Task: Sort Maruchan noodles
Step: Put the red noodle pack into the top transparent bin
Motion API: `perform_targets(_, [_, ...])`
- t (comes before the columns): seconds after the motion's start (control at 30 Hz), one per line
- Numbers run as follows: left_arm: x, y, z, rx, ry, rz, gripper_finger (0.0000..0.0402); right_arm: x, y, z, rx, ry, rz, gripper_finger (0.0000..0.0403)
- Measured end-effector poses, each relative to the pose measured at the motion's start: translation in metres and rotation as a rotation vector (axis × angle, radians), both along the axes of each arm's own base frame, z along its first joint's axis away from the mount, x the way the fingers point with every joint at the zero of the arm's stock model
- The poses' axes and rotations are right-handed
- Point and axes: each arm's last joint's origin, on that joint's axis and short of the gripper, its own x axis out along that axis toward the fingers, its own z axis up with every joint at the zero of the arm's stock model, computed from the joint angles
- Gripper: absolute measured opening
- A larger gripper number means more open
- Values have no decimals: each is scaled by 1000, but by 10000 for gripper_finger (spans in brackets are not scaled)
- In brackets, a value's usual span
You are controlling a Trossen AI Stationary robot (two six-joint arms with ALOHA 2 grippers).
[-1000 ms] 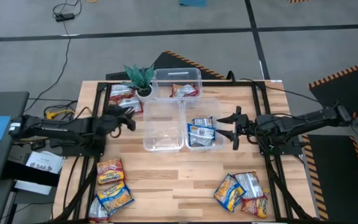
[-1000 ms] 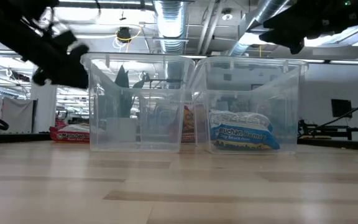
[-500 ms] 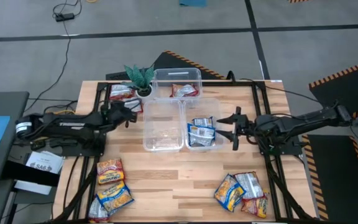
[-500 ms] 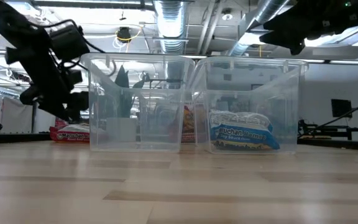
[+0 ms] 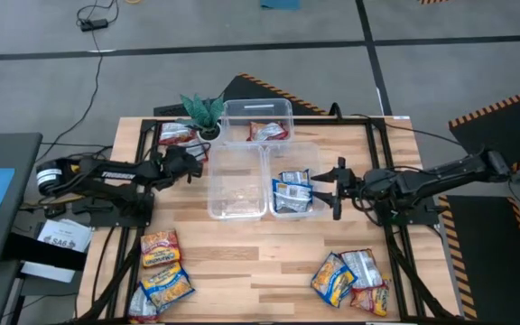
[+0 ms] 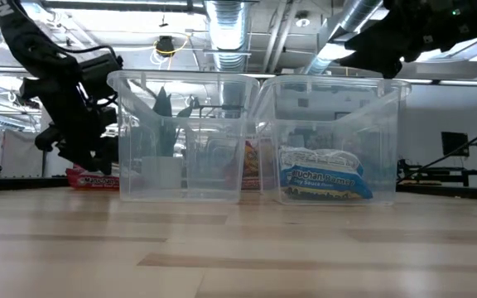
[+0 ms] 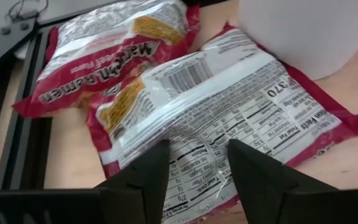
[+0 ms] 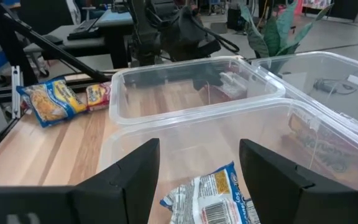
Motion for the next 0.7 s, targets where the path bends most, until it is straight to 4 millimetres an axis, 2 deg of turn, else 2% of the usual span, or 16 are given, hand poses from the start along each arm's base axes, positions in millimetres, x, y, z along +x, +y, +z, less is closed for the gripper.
perform_targets(0.1, [-1,0,-3,-26,34,-13,110,0,0,0,0,-2,0,244])
perform_targets(0.2, [-2,-1,-3,-46,64,-46,38,0,0,1,0,-5,0,244])
perform_targets(0.27, [-2,-2,-2,-52,73,-66,12,0,0,1,1,-6,0,244])
perform_targets(0.37, [-3,-3,5,-82,95,-88,3,0,0,1,1,-6,0,244])
perform_targets(0.47, [-5,-7,21,-115,97,-101,0,0,0,1,0,-5,0,244])
perform_targets(0.7, [-14,-32,61,-75,3,-139,0,0,0,1,0,-5,0,244])
